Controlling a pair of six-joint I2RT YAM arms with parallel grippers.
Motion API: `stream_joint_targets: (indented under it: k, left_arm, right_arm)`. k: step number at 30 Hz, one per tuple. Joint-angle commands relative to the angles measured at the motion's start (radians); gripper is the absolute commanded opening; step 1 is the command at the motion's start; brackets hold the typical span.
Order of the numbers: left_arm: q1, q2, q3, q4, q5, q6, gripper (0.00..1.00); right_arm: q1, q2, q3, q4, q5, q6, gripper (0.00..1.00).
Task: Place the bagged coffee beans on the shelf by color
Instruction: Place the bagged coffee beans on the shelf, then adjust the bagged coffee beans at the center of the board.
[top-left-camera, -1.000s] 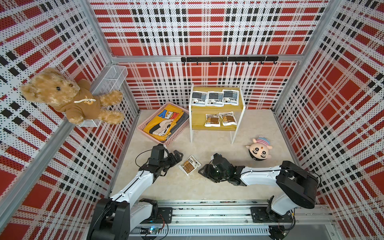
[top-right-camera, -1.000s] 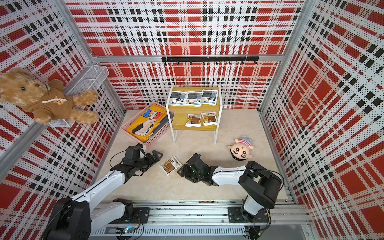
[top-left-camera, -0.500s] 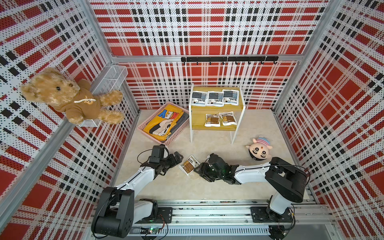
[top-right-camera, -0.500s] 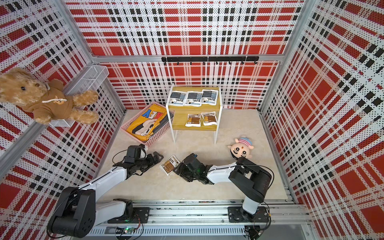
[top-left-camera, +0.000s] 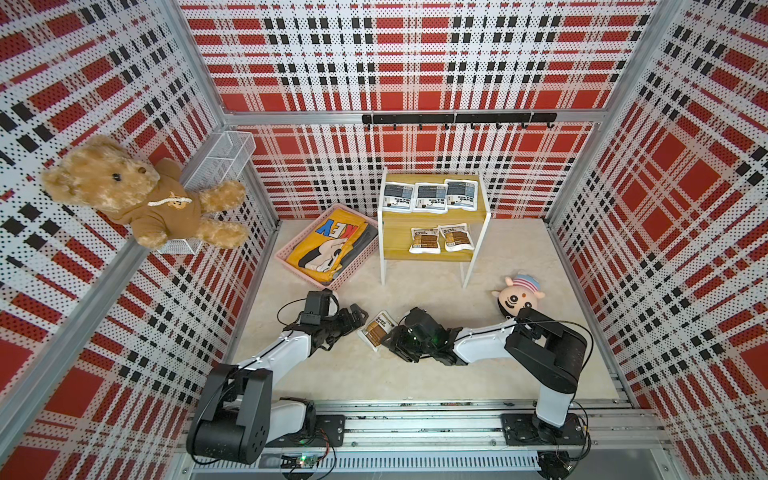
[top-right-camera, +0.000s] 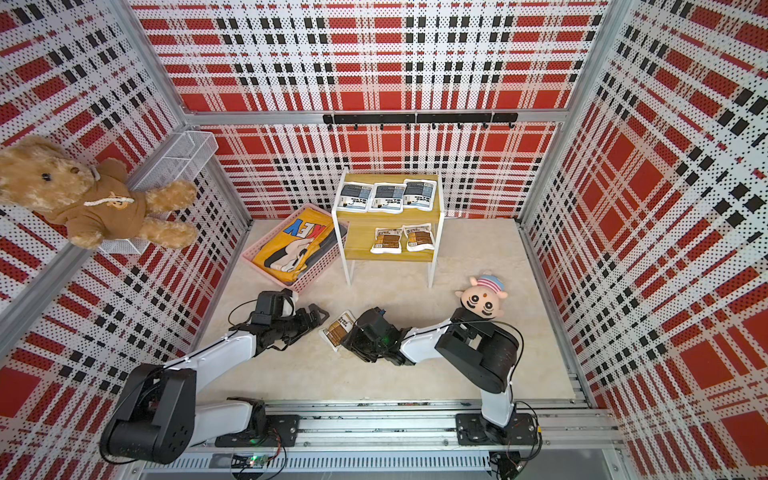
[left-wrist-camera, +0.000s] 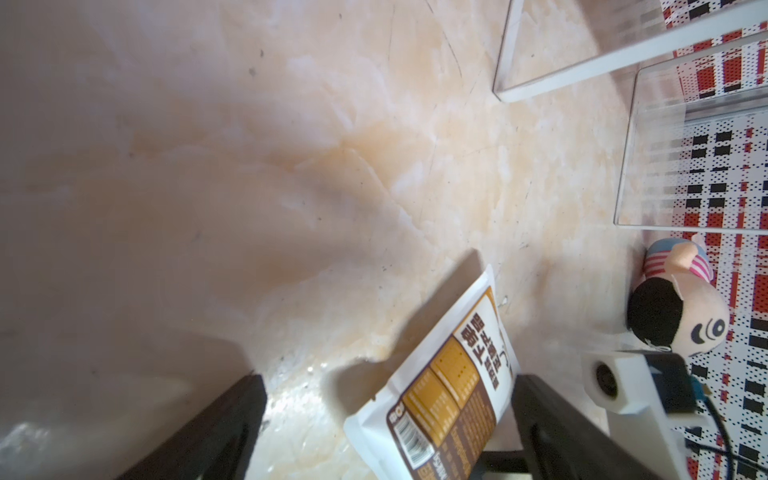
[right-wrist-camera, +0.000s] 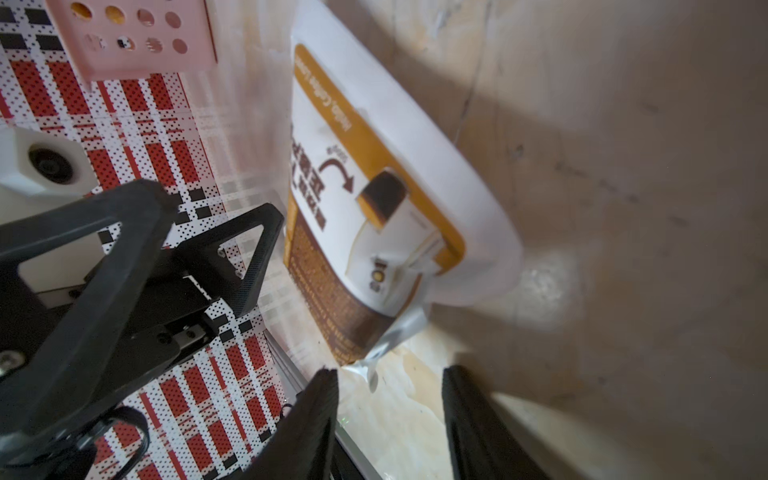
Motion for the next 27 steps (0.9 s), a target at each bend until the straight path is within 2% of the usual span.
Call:
stream_joint_targets:
  k: [1, 14, 19, 21, 27]
  left_arm:
    - [0.003, 0.017, 0.009, 0.052, 0.027, 0.015, 0.99]
    - [-0.082, 0.036, -0.027, 0.098, 0.016, -0.022, 0.99]
    - [-0.105, 0.015, -0.05, 0.117, 0.008, -0.054, 0.99]
    - [-0.145, 0.013, -0.057, 0.123, 0.006, -0.062, 0.99]
    - [-0.154, 0.0, -0.069, 0.124, 0.006, -0.073, 0.99]
  right_arm:
    - [0.007, 0.023, 0.002, 0.025, 0.022, 0.016, 0.45]
    - [-0.018, 0.05, 0.016, 0.047, 0.05, 0.014, 0.34]
    - [-0.031, 0.042, 0.021, 0.028, 0.055, -0.001, 0.24]
    - [-0.034, 0.042, 0.024, 0.029, 0.055, -0.005, 0.21]
    - [-0.039, 0.028, 0.02, 0.013, 0.069, -0.022, 0.11]
